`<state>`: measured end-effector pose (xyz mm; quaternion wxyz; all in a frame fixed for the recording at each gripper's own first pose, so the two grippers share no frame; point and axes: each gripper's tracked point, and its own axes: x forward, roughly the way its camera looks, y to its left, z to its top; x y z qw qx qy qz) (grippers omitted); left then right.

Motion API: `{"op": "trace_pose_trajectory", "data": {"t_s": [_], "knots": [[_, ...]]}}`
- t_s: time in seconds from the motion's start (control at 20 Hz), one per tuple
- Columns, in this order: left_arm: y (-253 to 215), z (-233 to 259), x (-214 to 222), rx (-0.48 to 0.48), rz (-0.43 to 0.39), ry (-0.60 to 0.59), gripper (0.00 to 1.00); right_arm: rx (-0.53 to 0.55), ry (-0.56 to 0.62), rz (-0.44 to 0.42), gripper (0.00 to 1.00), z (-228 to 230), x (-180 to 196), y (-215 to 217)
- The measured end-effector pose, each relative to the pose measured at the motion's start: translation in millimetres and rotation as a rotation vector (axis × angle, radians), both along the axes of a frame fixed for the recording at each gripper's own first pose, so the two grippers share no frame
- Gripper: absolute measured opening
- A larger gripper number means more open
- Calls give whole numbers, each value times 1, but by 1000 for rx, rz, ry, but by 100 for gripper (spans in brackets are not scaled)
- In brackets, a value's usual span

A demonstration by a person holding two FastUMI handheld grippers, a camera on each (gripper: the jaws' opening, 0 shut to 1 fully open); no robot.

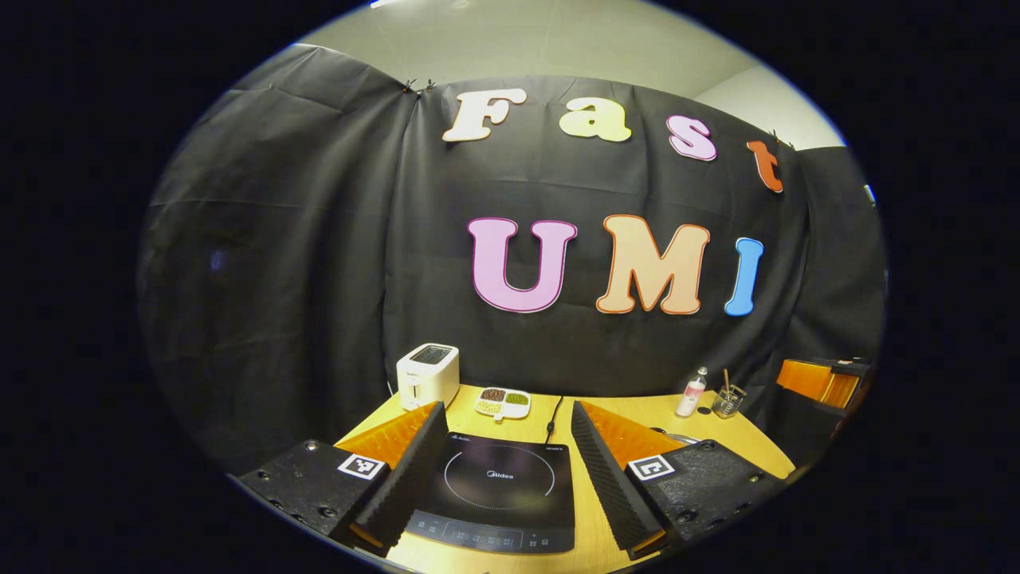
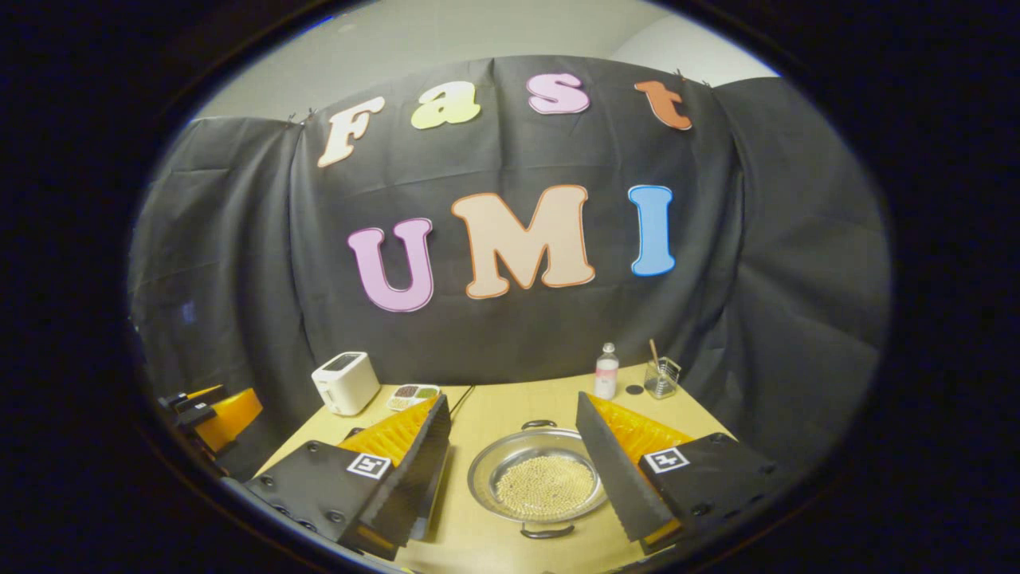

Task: First push the handle of the pot to place it horizontally, then grasp the pot with both hands and set it on the induction cooktop.

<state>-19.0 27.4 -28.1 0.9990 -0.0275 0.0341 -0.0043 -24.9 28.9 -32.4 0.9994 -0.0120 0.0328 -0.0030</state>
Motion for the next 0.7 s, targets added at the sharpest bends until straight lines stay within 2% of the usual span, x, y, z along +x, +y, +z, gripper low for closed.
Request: {"op": "trace_pose_trajectory", "data": {"t_s": [0.15, 0.2, 0.25, 0.35, 0.4, 0.45, 0.65, 0.7], "knots": [[3, -3, -3, 1, 4, 9, 92, -8, 16, 8, 99, -5, -3, 2], [5, -4, -4, -1, 5, 13, 92, -7, 23, 13, 95, -7, -4, 3], [5, -6, -5, -4, 6, 17, 92, -4, 29, 20, 99, -9, -5, 4], [6, -7, -6, -11, 7, 21, 95, 6, 46, 25, 99, -14, -8, 4], [8, -8, -7, -9, 9, 23, 95, 6, 50, 22, 92, -16, -8, 2], [9, -8, -9, -6, 12, 24, 92, 5, 52, 21, 91, -17, -8, 1], [10, -8, -12, 7, 16, 23, 92, 11, 46, 23, 63, -19, -13, 0], [9, -7, -12, 8, 16, 25, 95, 14, 48, 25, 61, -21, -14, 0]]}}
